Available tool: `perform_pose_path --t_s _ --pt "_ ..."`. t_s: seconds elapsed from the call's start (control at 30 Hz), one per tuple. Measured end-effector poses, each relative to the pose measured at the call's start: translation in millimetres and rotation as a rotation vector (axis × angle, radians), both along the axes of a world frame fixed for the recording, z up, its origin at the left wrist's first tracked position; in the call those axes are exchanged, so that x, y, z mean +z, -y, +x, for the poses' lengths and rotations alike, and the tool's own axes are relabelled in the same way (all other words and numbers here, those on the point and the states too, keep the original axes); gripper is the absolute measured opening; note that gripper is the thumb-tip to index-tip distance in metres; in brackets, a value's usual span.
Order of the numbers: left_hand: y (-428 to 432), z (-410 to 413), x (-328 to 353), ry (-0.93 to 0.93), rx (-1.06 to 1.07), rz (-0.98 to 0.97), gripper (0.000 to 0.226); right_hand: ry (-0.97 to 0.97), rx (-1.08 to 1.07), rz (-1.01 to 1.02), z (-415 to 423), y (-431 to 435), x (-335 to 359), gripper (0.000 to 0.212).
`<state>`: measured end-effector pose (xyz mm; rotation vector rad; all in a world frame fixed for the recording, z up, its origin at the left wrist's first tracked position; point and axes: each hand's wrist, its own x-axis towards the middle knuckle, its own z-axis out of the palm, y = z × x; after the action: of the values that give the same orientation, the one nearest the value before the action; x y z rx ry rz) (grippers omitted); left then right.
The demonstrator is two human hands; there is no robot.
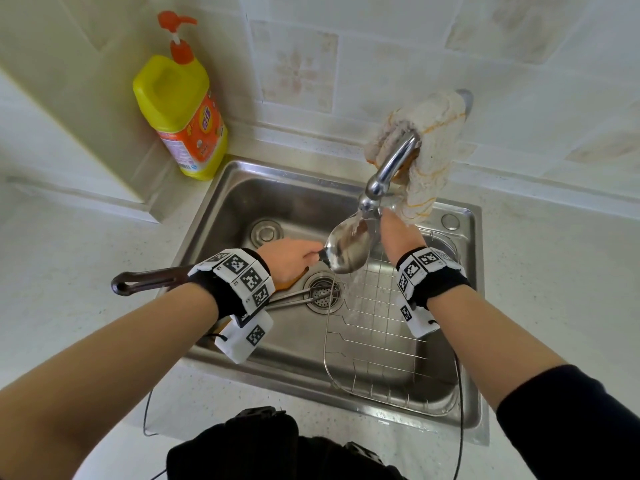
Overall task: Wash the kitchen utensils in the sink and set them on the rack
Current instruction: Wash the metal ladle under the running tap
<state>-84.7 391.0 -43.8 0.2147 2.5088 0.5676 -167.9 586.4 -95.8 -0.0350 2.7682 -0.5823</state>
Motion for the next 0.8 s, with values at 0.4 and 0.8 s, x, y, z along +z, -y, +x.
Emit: perform_pose_path --t_s 0.4,0.8 --pt "1.0 -1.0 -2.1 0.025 -0.012 -0.024 0.028 0.076 -0.034 0.014 -17.1 -10.6 -35.2 0.044" --pt "2.3 -1.9 -2.2 0.022 -0.017 -0.03 0.023 0.056 -0.036 0.003 -19.6 -9.9 -36.8 0.045"
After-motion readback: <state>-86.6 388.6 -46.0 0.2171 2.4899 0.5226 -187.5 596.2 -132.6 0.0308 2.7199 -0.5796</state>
